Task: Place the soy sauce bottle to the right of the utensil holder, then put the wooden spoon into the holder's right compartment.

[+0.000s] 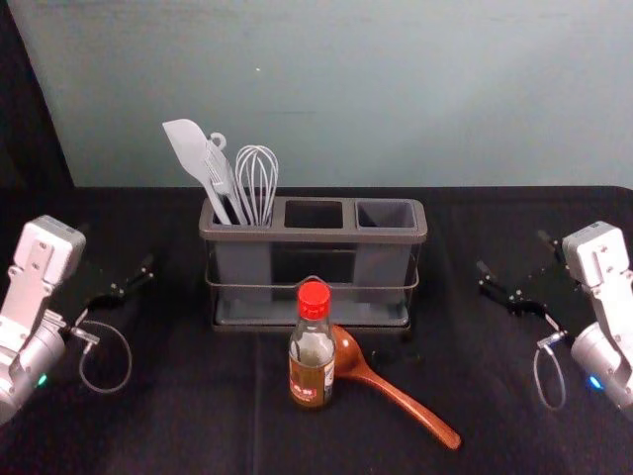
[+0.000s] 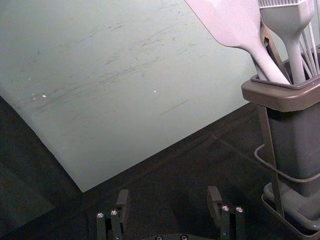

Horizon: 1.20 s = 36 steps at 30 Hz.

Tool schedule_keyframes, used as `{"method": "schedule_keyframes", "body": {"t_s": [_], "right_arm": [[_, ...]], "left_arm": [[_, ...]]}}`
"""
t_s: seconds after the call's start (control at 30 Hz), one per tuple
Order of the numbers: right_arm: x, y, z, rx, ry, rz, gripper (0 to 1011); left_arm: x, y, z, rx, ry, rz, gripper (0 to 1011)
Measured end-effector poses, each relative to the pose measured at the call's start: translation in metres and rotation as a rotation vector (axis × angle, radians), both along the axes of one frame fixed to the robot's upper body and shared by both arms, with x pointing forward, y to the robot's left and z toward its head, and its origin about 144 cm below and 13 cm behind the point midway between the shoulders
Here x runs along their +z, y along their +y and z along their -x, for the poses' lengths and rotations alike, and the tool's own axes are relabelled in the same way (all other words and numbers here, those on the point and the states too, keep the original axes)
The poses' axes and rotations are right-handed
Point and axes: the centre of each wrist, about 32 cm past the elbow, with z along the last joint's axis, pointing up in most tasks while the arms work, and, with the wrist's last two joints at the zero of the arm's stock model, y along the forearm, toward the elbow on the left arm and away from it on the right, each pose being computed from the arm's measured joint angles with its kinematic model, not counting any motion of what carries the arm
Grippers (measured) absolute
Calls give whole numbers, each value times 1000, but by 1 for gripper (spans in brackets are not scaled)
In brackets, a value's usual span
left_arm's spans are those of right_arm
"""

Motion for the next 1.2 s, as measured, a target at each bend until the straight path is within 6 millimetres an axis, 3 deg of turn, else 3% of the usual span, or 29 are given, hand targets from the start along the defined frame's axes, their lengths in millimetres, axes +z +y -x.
{"method": "schedule_keyframes", "body": {"t_s": [1.2], "right_arm": [[0, 0, 0, 0, 0, 0, 1002]], "left_arm": [[0, 0, 0, 0, 0, 0, 1012]]}}
